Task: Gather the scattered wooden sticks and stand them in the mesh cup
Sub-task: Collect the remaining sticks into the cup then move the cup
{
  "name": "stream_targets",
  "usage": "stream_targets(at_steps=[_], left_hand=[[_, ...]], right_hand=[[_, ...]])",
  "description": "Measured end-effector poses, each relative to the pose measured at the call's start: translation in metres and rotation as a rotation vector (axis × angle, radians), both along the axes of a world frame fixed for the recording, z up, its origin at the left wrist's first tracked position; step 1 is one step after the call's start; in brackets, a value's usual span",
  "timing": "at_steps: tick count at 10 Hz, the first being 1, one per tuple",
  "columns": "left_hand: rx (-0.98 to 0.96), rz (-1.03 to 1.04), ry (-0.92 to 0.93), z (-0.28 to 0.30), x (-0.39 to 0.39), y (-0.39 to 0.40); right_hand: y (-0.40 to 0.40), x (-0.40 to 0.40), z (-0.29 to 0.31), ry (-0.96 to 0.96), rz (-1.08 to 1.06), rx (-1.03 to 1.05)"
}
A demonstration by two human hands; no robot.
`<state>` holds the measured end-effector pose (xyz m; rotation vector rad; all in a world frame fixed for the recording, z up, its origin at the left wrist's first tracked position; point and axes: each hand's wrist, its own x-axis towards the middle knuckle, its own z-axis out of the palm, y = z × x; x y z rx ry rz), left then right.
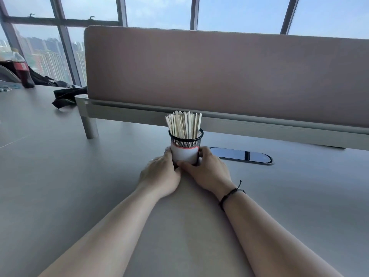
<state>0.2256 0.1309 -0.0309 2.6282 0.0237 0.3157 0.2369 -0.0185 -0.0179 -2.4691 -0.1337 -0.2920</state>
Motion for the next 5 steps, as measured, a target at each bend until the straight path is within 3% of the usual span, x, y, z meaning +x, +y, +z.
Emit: stream_targets(at_steps=[3, 5], left_hand=[[0.012, 0.02, 0.031, 0.004, -0.005, -0.002], [0.022, -0.023, 0.051, 0.007, -0.035, -0.007]], right_hand=[[0.001, -0.006, 0.002, 0.02, -0.002, -0.009], [-0.011, -0.045, 0.001, 0.05, 0.043, -0.15]])
